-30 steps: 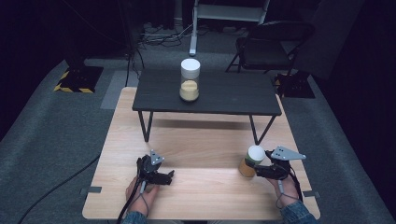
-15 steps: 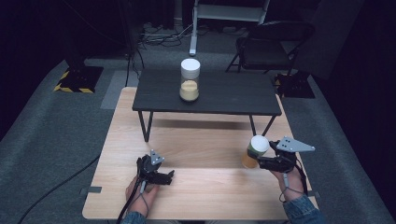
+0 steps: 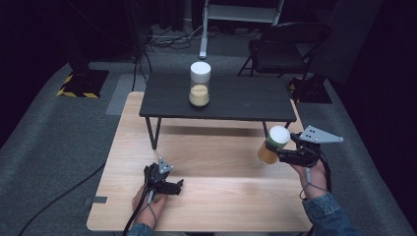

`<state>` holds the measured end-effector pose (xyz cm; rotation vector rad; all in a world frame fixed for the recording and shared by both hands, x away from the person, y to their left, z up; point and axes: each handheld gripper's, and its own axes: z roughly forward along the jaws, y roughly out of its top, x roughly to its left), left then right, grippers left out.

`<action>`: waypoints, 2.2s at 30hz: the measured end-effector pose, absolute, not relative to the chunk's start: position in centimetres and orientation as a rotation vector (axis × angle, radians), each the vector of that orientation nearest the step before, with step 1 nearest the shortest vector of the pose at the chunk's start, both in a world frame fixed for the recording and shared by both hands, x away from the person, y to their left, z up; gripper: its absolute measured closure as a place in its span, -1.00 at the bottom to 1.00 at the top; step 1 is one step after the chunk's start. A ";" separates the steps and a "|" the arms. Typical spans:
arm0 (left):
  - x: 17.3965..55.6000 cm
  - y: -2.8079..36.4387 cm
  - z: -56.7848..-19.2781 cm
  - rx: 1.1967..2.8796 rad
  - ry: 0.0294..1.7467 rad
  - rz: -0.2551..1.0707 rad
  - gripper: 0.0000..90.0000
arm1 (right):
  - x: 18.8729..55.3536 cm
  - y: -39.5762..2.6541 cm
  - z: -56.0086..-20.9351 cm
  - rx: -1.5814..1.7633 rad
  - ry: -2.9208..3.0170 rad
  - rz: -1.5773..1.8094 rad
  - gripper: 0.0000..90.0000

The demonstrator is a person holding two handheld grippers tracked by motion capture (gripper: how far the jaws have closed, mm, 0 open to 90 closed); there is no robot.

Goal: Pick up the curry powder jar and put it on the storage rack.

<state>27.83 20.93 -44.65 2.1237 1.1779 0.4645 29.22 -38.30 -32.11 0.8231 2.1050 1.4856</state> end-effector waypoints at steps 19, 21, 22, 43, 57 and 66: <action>27.8 20.9 -44.6 2.124 1.178 0.464 -0.96 | 30.0 -39.0 -26.5 0.826 2.014 1.509 -0.27; 27.8 20.9 -44.6 2.124 1.178 0.465 -0.96 | 30.2 -38.9 -26.0 0.827 2.009 1.512 -0.27; 27.8 20.9 -44.6 2.124 1.177 0.464 -0.96 | 30.4 -38.9 -25.8 0.825 2.006 1.513 -0.27; 27.8 20.9 -44.7 2.123 1.180 0.466 -0.96 | 34.3 -35.4 -22.5 0.811 1.971 1.516 -0.27; 27.8 20.9 -44.7 2.123 1.180 0.466 -0.96 | 37.3 -32.1 -22.5 0.824 1.971 1.474 -0.27; 27.8 20.8 -44.7 2.119 1.184 0.466 -0.96 | 39.0 -30.5 -22.6 0.841 1.980 1.450 -0.27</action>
